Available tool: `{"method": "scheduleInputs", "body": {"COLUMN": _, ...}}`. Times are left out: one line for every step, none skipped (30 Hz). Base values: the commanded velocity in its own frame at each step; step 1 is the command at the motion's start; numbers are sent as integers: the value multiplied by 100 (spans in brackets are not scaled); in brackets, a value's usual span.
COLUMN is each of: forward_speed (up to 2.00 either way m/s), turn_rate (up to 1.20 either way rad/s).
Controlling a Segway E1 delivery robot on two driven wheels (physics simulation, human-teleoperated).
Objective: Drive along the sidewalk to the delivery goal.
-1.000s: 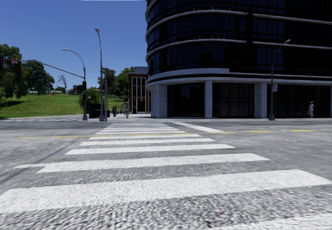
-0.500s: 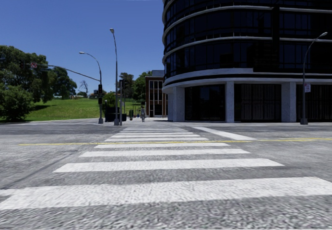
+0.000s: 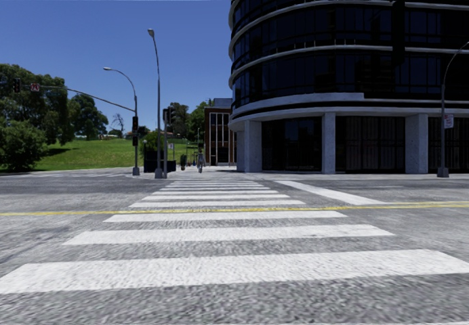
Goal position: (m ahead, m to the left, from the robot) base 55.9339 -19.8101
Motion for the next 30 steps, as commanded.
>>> {"method": "scheduleInputs", "body": {"forward_speed": 200, "turn_rate": 0}}
{"method": "scheduleInputs", "body": {"forward_speed": 200, "turn_rate": 0}}
{"method": "scheduleInputs", "body": {"forward_speed": 200, "turn_rate": 0}}
{"method": "scheduleInputs", "body": {"forward_speed": 200, "turn_rate": 0}}
{"method": "scheduleInputs", "body": {"forward_speed": 200, "turn_rate": 0}}
{"method": "scheduleInputs", "body": {"forward_speed": 200, "turn_rate": 0}}
{"method": "scheduleInputs", "body": {"forward_speed": 200, "turn_rate": 31}}
{"method": "scheduleInputs", "body": {"forward_speed": 200, "turn_rate": 48}}
{"method": "scheduleInputs", "body": {"forward_speed": 200, "turn_rate": 52}}
{"method": "scheduleInputs", "body": {"forward_speed": 200, "turn_rate": 52}}
{"method": "scheduleInputs", "body": {"forward_speed": 200, "turn_rate": 51}}
{"method": "scheduleInputs", "body": {"forward_speed": 200, "turn_rate": 29}}
{"method": "scheduleInputs", "body": {"forward_speed": 200, "turn_rate": 29}}
{"method": "scheduleInputs", "body": {"forward_speed": 200, "turn_rate": 5}}
{"method": "scheduleInputs", "body": {"forward_speed": 200, "turn_rate": 0}}
{"method": "scheduleInputs", "body": {"forward_speed": 200, "turn_rate": 0}}
{"method": "scheduleInputs", "body": {"forward_speed": 200, "turn_rate": 0}}
{"method": "scheduleInputs", "body": {"forward_speed": 200, "turn_rate": 0}}
{"method": "scheduleInputs", "body": {"forward_speed": 200, "turn_rate": 0}}
{"method": "scheduleInputs", "body": {"forward_speed": 200, "turn_rate": 0}}
{"method": "scheduleInputs", "body": {"forward_speed": 200, "turn_rate": 0}}
{"method": "scheduleInputs", "body": {"forward_speed": 200, "turn_rate": 0}}
{"method": "scheduleInputs", "body": {"forward_speed": 200, "turn_rate": 0}}
{"method": "scheduleInputs", "body": {"forward_speed": 200, "turn_rate": 0}}
{"method": "scheduleInputs", "body": {"forward_speed": 200, "turn_rate": 0}}
{"method": "scheduleInputs", "body": {"forward_speed": 200, "turn_rate": 0}}
{"method": "scheduleInputs", "body": {"forward_speed": 200, "turn_rate": 0}}
{"method": "scheduleInputs", "body": {"forward_speed": 200, "turn_rate": 0}}
{"method": "scheduleInputs", "body": {"forward_speed": 200, "turn_rate": 0}}
{"method": "scheduleInputs", "body": {"forward_speed": 200, "turn_rate": 0}}
